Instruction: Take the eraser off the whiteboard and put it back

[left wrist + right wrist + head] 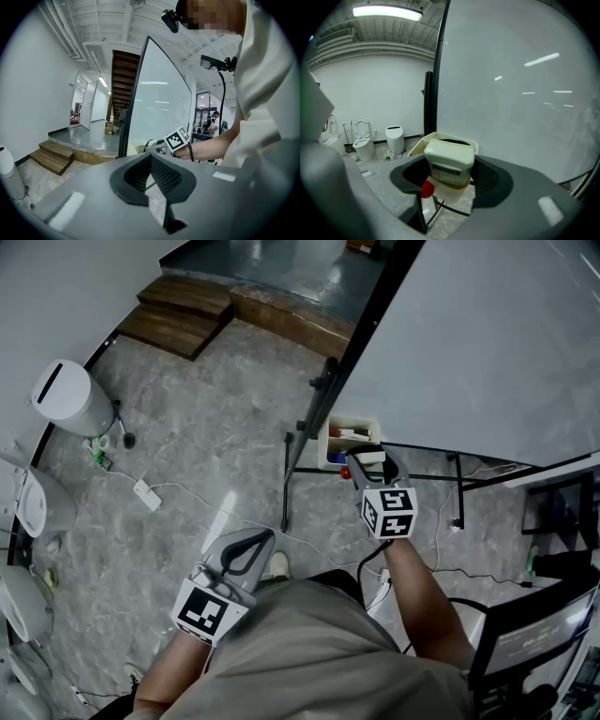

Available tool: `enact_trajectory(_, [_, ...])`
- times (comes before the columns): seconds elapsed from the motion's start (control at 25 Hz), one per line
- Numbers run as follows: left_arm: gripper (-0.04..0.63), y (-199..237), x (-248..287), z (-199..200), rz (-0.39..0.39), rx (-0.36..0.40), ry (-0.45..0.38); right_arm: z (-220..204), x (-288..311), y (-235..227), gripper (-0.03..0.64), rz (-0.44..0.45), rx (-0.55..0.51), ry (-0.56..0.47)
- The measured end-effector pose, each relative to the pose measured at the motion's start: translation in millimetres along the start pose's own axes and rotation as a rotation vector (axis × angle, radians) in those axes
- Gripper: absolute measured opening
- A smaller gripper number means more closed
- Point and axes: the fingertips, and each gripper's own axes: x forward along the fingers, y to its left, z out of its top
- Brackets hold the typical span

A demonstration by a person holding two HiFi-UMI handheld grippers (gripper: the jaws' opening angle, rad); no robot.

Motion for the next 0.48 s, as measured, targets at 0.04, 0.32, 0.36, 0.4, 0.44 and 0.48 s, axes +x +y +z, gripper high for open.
enact_trajectory(0.04, [0.006, 1, 1, -1, 0.000, 0.001, 0.003, 0, 2, 1, 0.273, -0.002, -0.004, -0.003])
enact_trajectory(0.32, [0.006, -6, 5, -1, 0.000, 0.010, 0.005, -2, 1, 3, 0.275, 0.005, -0.030, -0.006])
enact_trajectory(0.36, [0.006, -7, 6, 0, -0.001, 0.012, 0.004, -1, 0, 3, 0.276, 0.009, -0.031, -0.008])
enact_trajectory(0.4, [0.006, -9, 7, 1, -0.002, 0.013, 0.003, 1, -2, 2, 0.278, 0.014, -0.032, -0.011])
enact_trajectory(0.44, [0.006, -11, 7, 2, -0.002, 0.014, 0.003, 3, -4, 2, 0.279, 0.019, -0.033, -0.016])
enact_trajectory(0.48, [0.006, -13, 8, 2, -0.002, 0.015, 0.004, 5, -6, 2, 0.279, 0.023, -0.034, -0.022])
